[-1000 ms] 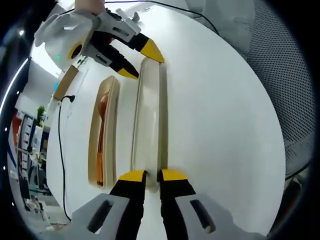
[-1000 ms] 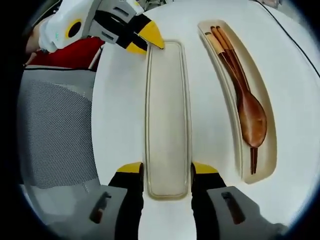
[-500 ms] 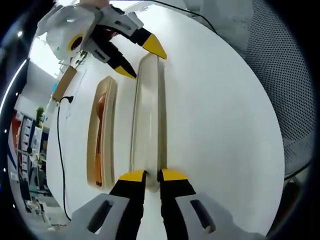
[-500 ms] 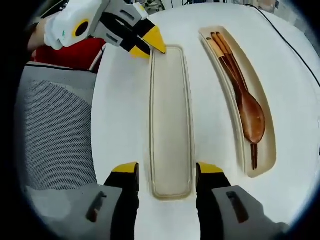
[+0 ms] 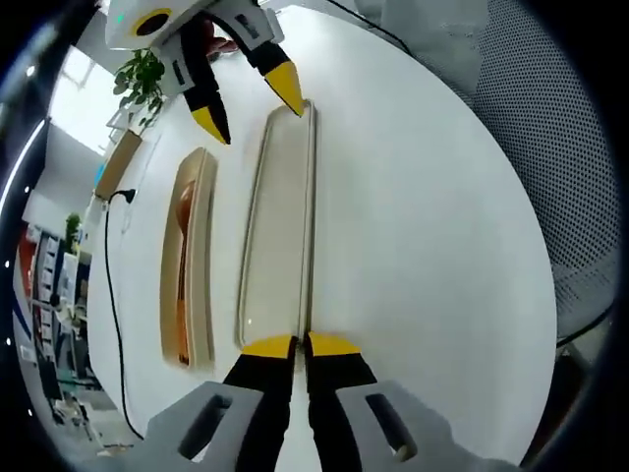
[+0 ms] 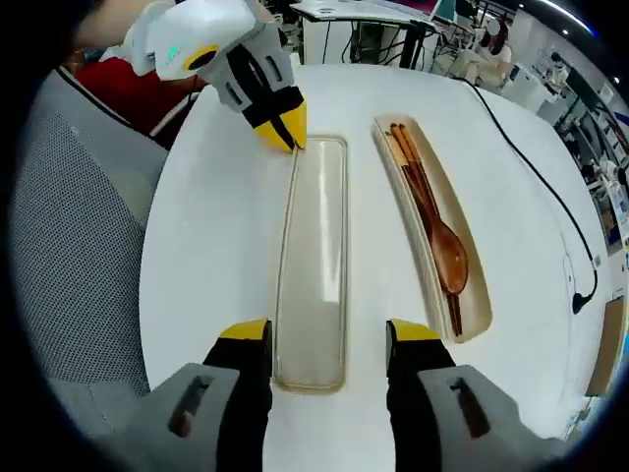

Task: Arrange the utensils inside the cutlery case until each visible utensil rests in its matching compartment.

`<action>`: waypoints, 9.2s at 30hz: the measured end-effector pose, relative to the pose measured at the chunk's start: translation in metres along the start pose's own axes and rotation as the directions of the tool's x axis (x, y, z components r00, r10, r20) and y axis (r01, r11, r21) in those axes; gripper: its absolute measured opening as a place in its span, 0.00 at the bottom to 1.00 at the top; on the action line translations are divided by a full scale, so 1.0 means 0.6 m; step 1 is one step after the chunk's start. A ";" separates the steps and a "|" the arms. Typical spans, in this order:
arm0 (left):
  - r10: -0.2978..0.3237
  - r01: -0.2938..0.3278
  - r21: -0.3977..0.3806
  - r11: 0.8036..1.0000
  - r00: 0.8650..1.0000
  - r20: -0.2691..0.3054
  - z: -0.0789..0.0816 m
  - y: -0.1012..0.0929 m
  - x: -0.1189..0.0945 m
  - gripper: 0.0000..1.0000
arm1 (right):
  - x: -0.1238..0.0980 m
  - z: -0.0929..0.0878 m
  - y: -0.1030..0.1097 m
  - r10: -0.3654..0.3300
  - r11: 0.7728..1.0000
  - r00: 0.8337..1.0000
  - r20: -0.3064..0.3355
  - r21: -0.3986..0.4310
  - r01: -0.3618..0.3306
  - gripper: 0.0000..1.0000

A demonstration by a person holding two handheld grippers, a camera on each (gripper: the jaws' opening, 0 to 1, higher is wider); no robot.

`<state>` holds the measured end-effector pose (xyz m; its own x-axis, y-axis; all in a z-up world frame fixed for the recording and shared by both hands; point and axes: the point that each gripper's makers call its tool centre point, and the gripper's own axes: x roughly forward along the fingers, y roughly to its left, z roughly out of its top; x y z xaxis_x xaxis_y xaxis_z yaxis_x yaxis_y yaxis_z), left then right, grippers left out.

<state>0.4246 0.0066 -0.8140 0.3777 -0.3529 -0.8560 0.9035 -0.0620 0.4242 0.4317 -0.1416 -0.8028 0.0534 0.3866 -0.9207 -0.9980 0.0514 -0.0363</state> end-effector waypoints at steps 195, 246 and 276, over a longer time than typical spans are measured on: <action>-0.007 0.011 -0.127 0.992 0.999 0.032 0.037 0.019 -0.023 0.04 | -0.025 -0.002 -0.013 -0.324 0.914 0.943 0.071 -0.233 0.331 0.08; 0.033 -0.033 -0.002 0.999 0.995 0.096 0.031 -0.011 -0.015 0.04 | -0.033 -0.019 0.017 -0.075 0.969 0.994 0.074 -0.230 0.090 0.00; -0.050 0.073 -0.101 0.992 0.974 0.221 0.097 -0.045 -0.054 0.03 | -0.027 -0.024 -0.026 -0.251 0.944 0.962 0.109 -0.191 0.268 0.11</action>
<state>0.3764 -0.0344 -0.7805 0.2784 -0.5466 -0.7898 0.9445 0.0066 0.3284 0.4456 -0.1617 -0.7929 0.3050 0.4597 -0.8341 -0.9346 -0.0236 -0.3548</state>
